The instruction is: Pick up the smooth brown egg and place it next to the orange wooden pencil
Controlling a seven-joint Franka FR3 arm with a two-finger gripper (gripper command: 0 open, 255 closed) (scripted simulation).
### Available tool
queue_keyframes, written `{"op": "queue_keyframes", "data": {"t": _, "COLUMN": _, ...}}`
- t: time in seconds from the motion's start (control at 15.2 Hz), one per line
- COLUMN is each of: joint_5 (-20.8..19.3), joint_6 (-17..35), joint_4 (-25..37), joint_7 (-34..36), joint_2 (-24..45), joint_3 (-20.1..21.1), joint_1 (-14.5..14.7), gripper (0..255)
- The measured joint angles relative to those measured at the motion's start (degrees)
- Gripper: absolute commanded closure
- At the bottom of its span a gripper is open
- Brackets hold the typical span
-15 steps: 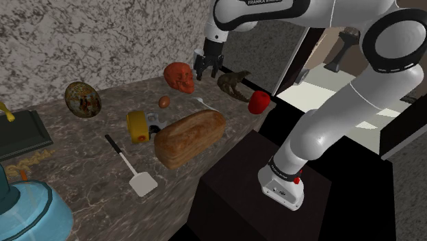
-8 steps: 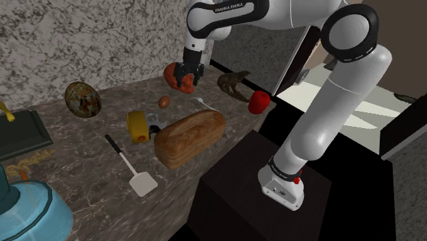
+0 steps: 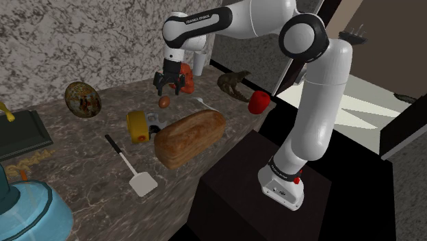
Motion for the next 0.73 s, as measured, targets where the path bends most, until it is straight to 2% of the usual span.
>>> {"op": "queue_keyframes", "data": {"t": 0.2, "joint_5": 0.5, "joint_6": 0.2, "joint_4": 2.2, "joint_7": 0.4, "joint_2": 2.8, "joint_3": 0.3, "joint_1": 0.2, "gripper": 0}}
{"op": "queue_keyframes", "data": {"t": 0.73, "joint_5": 1.0, "joint_6": 4.4, "joint_4": -0.3, "joint_7": 0.1, "joint_2": 4.5, "joint_3": 0.6, "joint_1": 0.8, "gripper": 0}}
